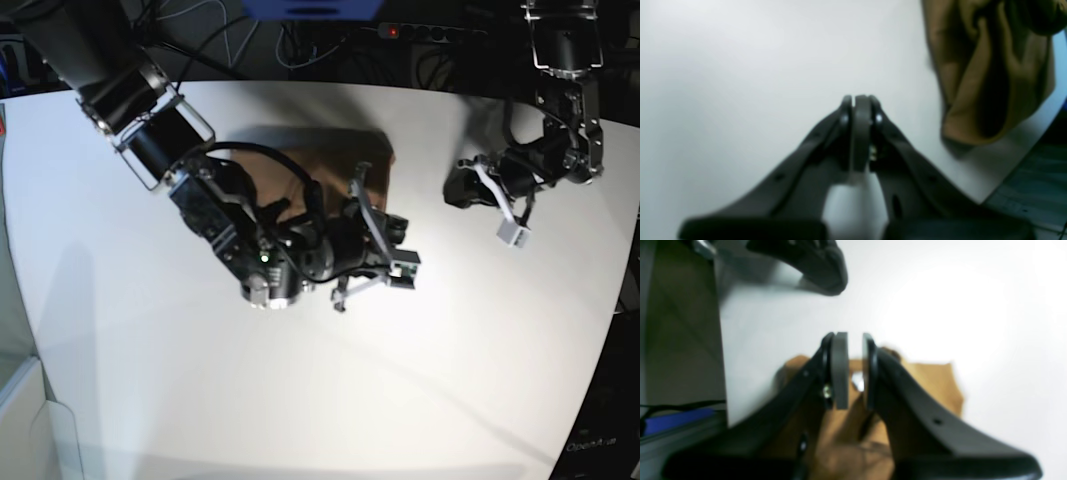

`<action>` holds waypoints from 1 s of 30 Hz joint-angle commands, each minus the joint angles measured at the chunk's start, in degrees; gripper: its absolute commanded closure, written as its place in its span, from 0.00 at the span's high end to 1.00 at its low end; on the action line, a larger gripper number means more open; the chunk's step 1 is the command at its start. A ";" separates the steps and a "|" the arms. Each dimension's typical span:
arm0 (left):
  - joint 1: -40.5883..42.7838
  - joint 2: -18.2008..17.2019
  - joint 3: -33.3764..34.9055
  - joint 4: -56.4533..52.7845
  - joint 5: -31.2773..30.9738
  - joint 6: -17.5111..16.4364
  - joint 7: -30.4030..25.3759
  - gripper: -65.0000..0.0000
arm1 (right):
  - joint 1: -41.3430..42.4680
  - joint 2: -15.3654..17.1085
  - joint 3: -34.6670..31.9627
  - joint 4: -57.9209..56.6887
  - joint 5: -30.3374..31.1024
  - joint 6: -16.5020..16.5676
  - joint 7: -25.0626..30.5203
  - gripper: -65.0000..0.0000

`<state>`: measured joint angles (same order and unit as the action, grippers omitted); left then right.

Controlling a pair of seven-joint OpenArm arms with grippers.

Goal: Fold the T-shirt properly
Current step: 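Open the right gripper and pull it back from the folded bundle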

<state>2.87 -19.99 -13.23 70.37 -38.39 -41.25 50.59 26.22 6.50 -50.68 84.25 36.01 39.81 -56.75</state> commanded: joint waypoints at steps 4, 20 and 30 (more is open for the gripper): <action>1.13 -1.51 -0.70 2.20 3.36 1.25 2.73 0.03 | 1.43 5.76 -1.41 4.50 0.52 0.19 0.71 0.10; 0.95 -1.33 -0.61 2.12 3.45 1.25 2.64 0.03 | -6.22 14.55 3.25 9.60 0.43 0.19 4.49 0.10; 1.13 -1.33 -0.61 1.94 3.36 1.25 2.64 0.03 | -3.84 11.12 1.66 1.95 0.34 0.19 8.44 0.10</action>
<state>3.84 -20.67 -13.74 72.12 -37.34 -40.66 51.18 21.08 17.76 -49.28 85.36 35.38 39.83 -49.21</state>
